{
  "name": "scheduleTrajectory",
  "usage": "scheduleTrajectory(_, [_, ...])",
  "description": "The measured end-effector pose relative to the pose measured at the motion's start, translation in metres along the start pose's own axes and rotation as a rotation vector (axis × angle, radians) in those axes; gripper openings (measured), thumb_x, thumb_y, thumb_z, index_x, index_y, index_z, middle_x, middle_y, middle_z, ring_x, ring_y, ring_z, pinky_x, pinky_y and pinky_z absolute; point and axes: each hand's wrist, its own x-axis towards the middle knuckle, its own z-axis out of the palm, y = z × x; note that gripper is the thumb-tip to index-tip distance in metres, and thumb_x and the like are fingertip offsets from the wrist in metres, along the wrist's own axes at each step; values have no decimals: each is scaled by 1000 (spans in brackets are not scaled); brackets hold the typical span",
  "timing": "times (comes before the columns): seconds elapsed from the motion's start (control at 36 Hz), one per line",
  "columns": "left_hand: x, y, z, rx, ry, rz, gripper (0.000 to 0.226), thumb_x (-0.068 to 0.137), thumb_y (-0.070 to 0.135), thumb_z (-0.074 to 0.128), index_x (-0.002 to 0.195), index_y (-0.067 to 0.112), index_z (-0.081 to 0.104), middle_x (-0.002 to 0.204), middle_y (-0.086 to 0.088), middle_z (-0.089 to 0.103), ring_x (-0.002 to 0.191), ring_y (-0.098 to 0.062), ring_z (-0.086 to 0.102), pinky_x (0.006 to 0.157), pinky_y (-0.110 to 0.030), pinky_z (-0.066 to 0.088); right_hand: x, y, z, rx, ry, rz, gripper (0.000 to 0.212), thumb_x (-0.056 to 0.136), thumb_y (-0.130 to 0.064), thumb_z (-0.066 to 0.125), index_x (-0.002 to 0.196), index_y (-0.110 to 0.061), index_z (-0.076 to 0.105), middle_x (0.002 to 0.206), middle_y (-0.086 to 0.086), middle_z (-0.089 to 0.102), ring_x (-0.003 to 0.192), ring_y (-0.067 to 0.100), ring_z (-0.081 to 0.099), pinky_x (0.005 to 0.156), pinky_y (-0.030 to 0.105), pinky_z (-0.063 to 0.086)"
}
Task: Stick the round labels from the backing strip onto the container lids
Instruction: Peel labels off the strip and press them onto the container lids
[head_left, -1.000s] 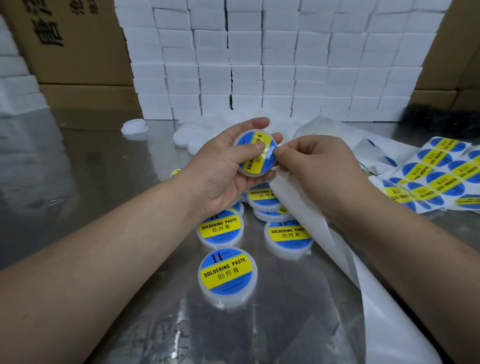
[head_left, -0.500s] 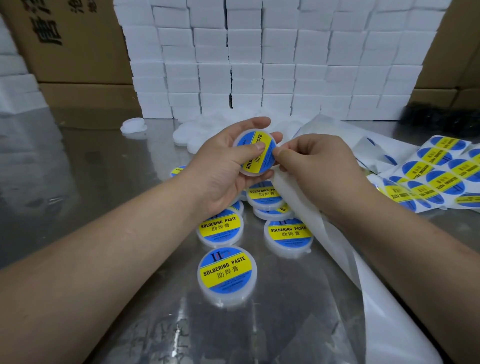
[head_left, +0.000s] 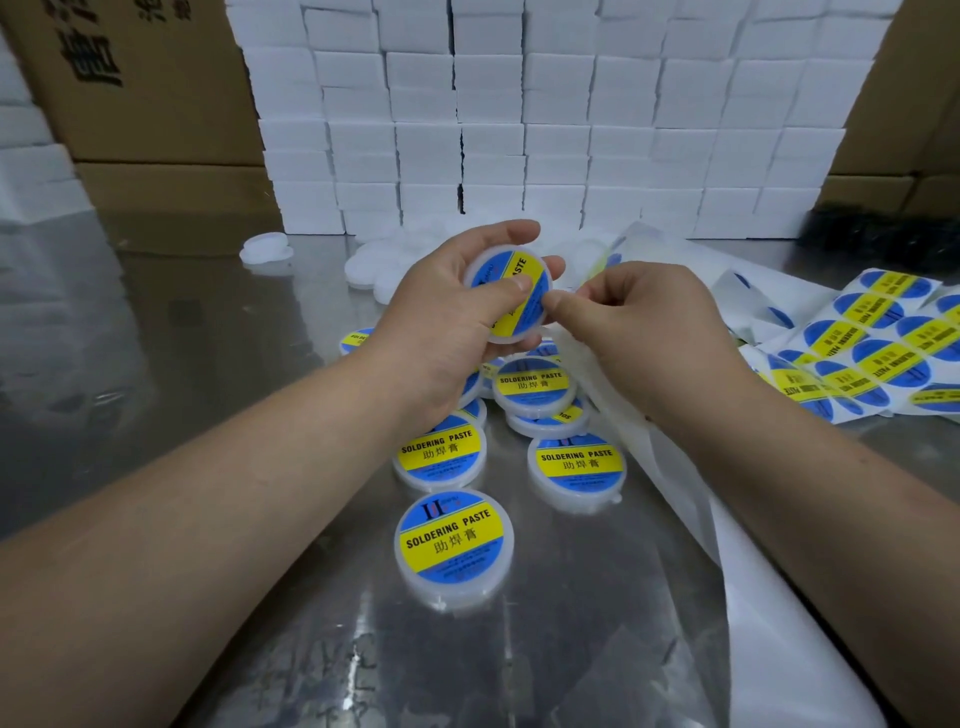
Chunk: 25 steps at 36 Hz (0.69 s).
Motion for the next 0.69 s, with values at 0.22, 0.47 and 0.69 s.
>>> scheduleTrajectory(0.22, [-2,2,3,145,62,-8,14,93,9,51,97,21,55,72,3,69,56,-20,68,49,-22,53,-3,-5,-3,186,-3,-16,28,77,-35,60,65,-10,58,52,-9,52,38,0,37,35,9,26])
scheduleTrajectory(0.47, [-2,4,6,255,121,15,12,92,16,54,84,20,62,82,-5,60,47,-10,63,40,-16,46,-3,-2,2,83,-31,-77,16,77,-30,66,66,-23,56,54,-12,53,50,-4,47,47,10,34])
scheduleTrajectory(0.69, [2,0,0,584,218,142,21,88,25,58,69,34,62,73,23,60,66,13,53,56,-2,39,-4,-2,4,78,-20,-84,16,78,-29,62,65,-24,54,53,-15,54,51,-4,46,50,13,36])
